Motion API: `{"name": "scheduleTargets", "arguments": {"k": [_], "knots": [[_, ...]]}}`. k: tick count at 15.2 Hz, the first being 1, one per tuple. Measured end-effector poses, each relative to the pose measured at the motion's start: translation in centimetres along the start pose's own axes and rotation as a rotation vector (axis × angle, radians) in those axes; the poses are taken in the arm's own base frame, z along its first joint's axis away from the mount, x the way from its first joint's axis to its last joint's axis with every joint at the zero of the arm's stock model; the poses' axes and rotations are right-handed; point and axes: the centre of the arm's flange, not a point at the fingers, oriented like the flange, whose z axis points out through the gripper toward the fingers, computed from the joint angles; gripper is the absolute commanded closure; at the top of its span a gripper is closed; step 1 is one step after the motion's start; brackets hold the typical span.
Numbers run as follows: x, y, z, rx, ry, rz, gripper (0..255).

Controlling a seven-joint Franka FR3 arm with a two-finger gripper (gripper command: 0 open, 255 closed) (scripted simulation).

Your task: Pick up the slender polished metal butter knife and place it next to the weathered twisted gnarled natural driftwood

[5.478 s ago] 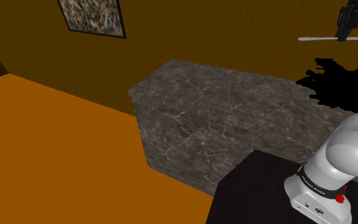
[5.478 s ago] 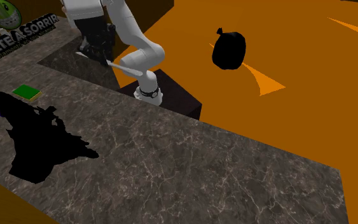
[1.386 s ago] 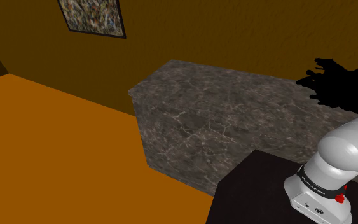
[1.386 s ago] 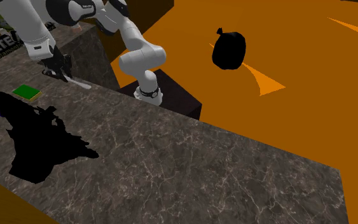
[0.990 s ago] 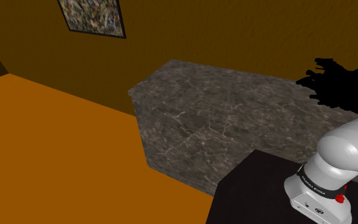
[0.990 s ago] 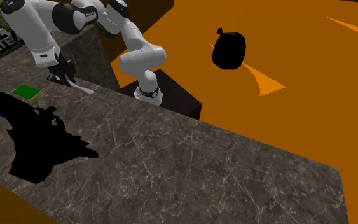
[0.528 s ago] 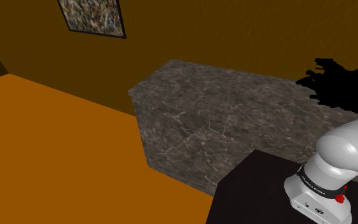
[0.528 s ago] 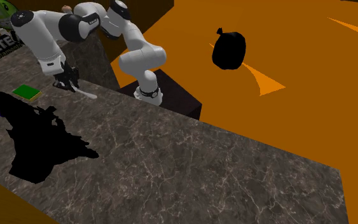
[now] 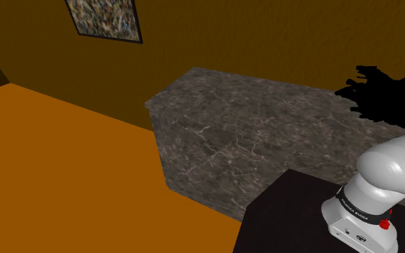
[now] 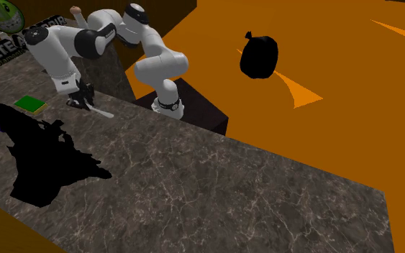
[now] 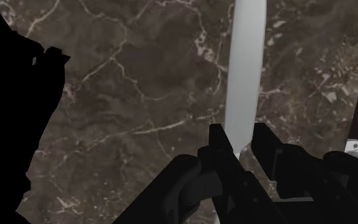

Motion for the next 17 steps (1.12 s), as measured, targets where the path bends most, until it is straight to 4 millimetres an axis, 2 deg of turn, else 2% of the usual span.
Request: {"name": "scheduleTargets", "arguments": {"k": [10,16,17], "knots": [[0.4,0.2,5.1,0.000,0.000,0.000,255],[0.5,0.2,5.4,0.000,0.000,0.000,255],[0.5,0.2,5.4,0.000,0.000,0.000,0]]}}
